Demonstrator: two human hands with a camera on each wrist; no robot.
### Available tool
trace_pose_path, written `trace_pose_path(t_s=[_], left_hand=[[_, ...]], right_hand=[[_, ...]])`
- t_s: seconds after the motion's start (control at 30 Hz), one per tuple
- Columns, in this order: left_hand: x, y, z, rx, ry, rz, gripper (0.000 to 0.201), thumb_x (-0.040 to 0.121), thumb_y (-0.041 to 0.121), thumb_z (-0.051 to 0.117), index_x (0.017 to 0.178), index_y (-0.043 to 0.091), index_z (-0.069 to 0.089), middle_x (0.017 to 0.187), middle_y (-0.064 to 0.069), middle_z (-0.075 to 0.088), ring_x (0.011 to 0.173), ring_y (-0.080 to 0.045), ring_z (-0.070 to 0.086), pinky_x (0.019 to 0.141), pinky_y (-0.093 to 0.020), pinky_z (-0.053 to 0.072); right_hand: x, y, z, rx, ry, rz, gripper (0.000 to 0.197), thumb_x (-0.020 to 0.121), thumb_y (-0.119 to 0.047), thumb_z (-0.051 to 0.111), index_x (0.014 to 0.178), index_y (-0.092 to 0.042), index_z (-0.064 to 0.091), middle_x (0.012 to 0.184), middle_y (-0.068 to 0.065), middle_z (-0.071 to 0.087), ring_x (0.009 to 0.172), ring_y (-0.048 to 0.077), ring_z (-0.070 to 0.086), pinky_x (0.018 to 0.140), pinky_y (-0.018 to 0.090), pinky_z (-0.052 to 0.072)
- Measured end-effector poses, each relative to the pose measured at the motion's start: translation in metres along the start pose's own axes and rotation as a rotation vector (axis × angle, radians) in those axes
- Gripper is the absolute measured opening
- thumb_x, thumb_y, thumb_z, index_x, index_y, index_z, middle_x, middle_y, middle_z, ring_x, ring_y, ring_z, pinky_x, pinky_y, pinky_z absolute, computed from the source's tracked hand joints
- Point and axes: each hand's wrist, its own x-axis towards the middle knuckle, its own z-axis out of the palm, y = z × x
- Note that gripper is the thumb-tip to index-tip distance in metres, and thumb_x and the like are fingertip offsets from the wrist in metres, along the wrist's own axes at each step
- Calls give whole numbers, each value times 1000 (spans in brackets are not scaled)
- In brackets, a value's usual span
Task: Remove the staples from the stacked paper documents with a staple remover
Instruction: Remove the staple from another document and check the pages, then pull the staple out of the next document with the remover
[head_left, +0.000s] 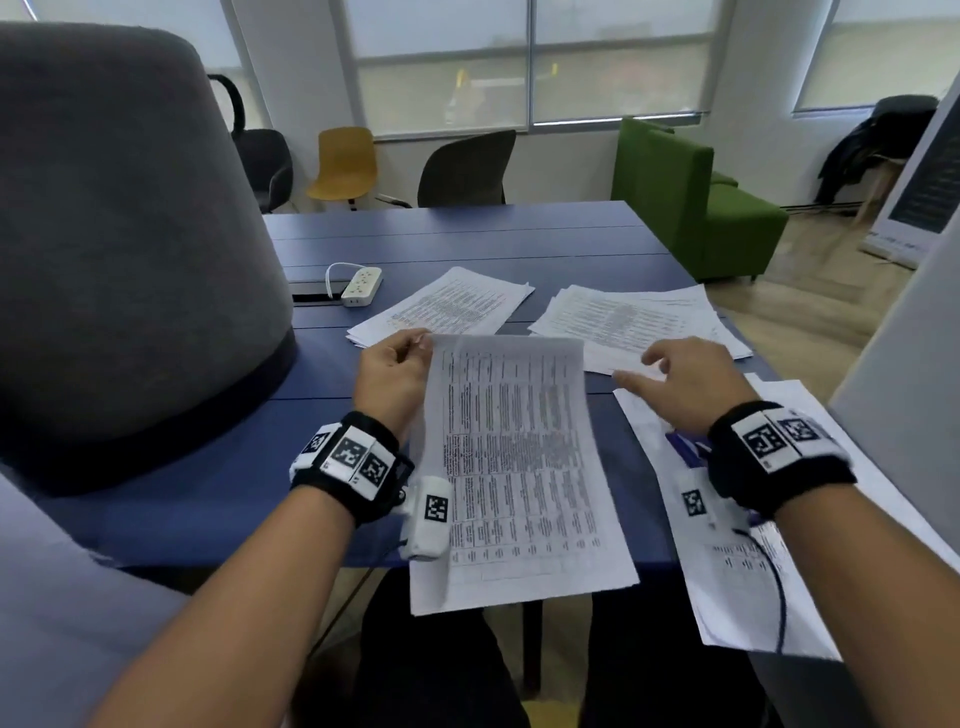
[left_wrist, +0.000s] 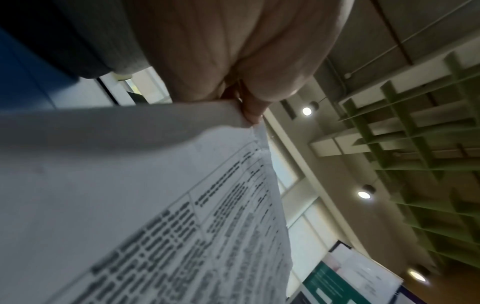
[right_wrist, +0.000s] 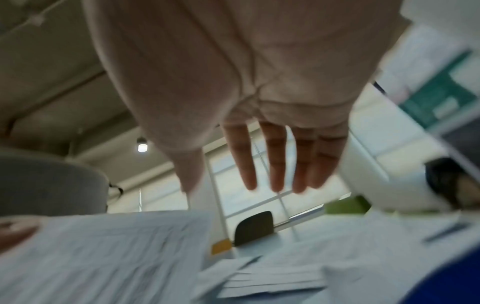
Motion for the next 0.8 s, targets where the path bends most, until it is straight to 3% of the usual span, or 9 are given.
trace_pose_path(t_s=[0.1, 0.17, 0.23, 0.3, 0.47, 0.57, 0.67, 0.8], left_hand=[[9, -16, 0, 17, 30, -44, 18, 100, 5, 61, 86, 13, 70, 70, 8, 68, 58, 2, 60, 62, -15, 50], [14, -25, 4, 6, 52, -74, 14, 99, 5, 63, 89, 11, 71, 73, 6, 69, 61, 0, 62, 64, -16, 52], [16, -30, 8, 1, 63, -84, 12, 98, 5, 64, 90, 11, 72, 71, 9, 70, 61, 1, 63, 65, -15, 51], [16, -32, 11, -1, 63, -86, 17, 97, 5, 65, 87, 16, 72, 73, 8, 71, 64, 0, 64, 68, -15, 53], [20, -36, 12, 40, 87, -46, 14, 98, 7, 65, 90, 14, 73, 78, 1, 71, 68, -6, 65, 68, -21, 54], [24, -40, 12, 66, 136, 8, 13, 96, 9, 69, 86, 17, 70, 76, -4, 61, 71, -17, 54, 68, -30, 48], [22, -38, 14, 48, 166, 32, 20, 93, 9, 73, 79, 19, 62, 75, -3, 56, 69, -14, 49, 65, -27, 45], [15, -24, 21, 37, 67, 55, 27, 91, 7, 75, 75, 17, 56, 74, -5, 57, 70, -17, 51, 67, -31, 47]], right_hand=[[8, 15, 7, -333, -335, 126, 58, 83, -57, 69, 116, -10, 62, 120, 12, 65, 109, 30, 60, 85, 33, 50], [9, 22, 13, -426, -442, 167, 51, 85, -46, 72, 118, -9, 60, 120, 11, 65, 110, 29, 62, 79, 29, 47], [11, 28, 20, -436, -422, 184, 38, 87, -32, 70, 116, -9, 60, 122, 13, 64, 110, 31, 62, 77, 29, 47], [13, 35, 26, -401, -368, 216, 31, 86, -28, 66, 111, -10, 59, 118, 16, 64, 105, 34, 63, 76, 31, 49], [18, 46, 32, -356, -367, 331, 38, 74, -38, 82, 83, -12, 55, 91, 11, 63, 84, 29, 64, 63, 29, 48], [20, 47, 32, -391, -385, 339, 37, 79, -42, 77, 82, -13, 54, 89, 9, 60, 83, 29, 62, 65, 28, 46], [25, 46, 23, -317, -367, 297, 34, 88, -41, 68, 81, -12, 51, 93, 11, 62, 82, 29, 56, 68, 29, 43], [27, 28, -4, -13, -72, 230, 40, 90, -47, 66, 93, -10, 50, 96, 13, 61, 85, 30, 51, 71, 34, 39]])
